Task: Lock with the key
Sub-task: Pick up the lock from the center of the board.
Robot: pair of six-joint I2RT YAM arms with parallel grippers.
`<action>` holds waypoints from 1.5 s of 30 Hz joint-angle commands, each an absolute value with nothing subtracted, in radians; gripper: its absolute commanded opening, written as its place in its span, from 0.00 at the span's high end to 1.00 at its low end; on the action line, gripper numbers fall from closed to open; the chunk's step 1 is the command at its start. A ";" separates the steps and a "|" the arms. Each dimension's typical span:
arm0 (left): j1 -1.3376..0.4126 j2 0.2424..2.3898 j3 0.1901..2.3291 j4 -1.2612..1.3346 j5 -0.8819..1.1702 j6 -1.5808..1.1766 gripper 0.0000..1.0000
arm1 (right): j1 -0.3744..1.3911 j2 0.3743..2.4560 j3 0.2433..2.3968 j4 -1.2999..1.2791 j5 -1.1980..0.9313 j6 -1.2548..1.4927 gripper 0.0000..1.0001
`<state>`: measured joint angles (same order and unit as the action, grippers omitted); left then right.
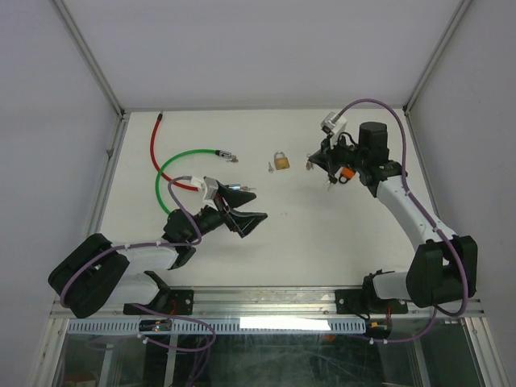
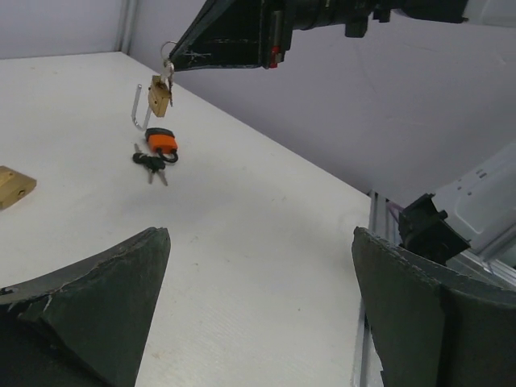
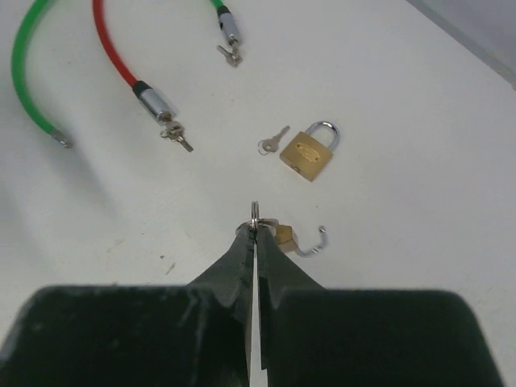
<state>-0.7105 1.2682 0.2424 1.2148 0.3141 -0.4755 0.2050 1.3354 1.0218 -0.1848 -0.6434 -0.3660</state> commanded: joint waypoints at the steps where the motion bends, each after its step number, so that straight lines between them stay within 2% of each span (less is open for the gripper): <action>1: -0.703 1.267 0.231 1.355 0.424 -0.487 0.01 | 0.211 1.275 1.025 -0.161 -0.824 -0.390 1.00; 12: -0.704 1.319 0.244 1.405 0.415 -0.515 0.04 | 0.241 1.250 1.020 -0.182 -0.978 -0.392 1.00; 14: -0.704 1.336 0.252 1.405 0.403 -0.516 0.07 | 0.251 1.250 1.019 -0.184 -0.992 -0.390 1.00; 19: -0.703 1.380 0.288 1.380 0.335 -0.532 0.23 | 0.272 1.257 1.016 -0.184 -1.000 -0.385 1.00; 23: -0.708 1.412 0.320 1.352 0.270 -0.568 0.28 | 0.285 1.266 1.017 -0.181 -1.000 -0.382 1.00; 33: -0.845 1.421 0.462 1.095 -0.059 -0.410 0.27 | 0.312 1.289 1.015 -0.175 -0.996 -0.374 1.00; 45: -0.908 1.494 0.588 0.957 -0.217 -0.419 0.33 | 0.334 1.308 1.011 -0.171 -0.984 -0.371 1.00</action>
